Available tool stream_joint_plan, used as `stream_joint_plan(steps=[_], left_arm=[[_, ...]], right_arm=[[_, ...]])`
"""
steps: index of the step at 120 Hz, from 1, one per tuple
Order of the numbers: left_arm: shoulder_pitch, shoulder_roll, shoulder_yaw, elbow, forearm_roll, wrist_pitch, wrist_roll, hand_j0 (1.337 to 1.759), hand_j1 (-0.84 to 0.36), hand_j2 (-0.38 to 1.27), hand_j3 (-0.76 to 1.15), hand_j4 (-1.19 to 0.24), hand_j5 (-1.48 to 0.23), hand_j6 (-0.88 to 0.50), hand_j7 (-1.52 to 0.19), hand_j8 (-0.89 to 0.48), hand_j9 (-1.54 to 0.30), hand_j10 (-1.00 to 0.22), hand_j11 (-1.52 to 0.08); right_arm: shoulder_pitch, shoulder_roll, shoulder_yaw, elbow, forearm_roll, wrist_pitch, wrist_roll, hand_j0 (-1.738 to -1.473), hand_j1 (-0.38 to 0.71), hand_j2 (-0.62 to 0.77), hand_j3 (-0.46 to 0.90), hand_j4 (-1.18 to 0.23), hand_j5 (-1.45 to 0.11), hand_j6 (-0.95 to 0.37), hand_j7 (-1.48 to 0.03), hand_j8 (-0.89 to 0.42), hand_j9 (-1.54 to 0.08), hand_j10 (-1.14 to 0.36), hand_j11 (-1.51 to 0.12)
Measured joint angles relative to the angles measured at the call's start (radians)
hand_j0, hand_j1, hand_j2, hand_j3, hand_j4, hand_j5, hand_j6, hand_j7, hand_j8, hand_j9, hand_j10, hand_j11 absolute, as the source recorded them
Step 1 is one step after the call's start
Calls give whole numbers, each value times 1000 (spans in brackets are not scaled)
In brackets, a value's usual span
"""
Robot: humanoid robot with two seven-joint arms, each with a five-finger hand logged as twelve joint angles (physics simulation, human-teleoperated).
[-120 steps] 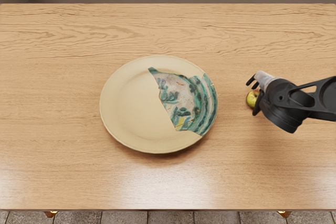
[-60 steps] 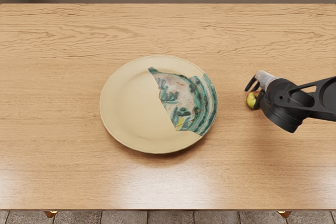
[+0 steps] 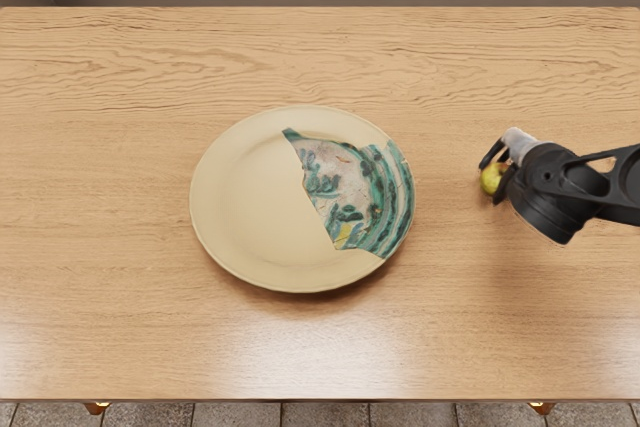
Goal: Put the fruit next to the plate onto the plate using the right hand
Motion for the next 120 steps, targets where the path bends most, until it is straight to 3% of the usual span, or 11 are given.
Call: stream_joint_plan(steps=[28,48,71,87,120], left_arm=[[0,0,0,0,0,0,0,1658,58,49,0,-243,-316,-243,-316,-243,-316,-243,-316],[0,0,0,0,0,0,0,1658,58,49,0,-243,-316,-243,-316,-243,-316,-243,-316],[0,0,0,0,0,0,0,1658,58,49,0,-243,-316,-243,-316,-243,-316,-243,-316],[0,0,0,0,0,0,0,1658,58,49,0,-243,-316,-243,-316,-243,-316,-243,-316],[0,0,0,0,0,0,0,1658,58,48,0,-243,-316,-243,-316,-243,-316,-243,-316]], right_arm=[[-9,-129,202,7,56,84,0,-1654,273,178,0,-606,-793,-452,-790,-476,-801,-602,-802],[-89,-225,426,3,148,409,0,-1657,278,185,0,-598,-787,-449,-782,-476,-790,-597,-790],[-147,-268,600,-29,264,718,0,-1658,285,201,0,-593,-787,-449,-778,-473,-783,-595,-782],[-122,-255,647,-34,314,792,-1,-1658,294,186,-1,-597,-782,-435,-779,-459,-772,-604,-769],[-67,-79,663,-69,339,804,-1,-1658,314,226,0,-608,-785,-420,-788,-452,-772,-617,-768]])
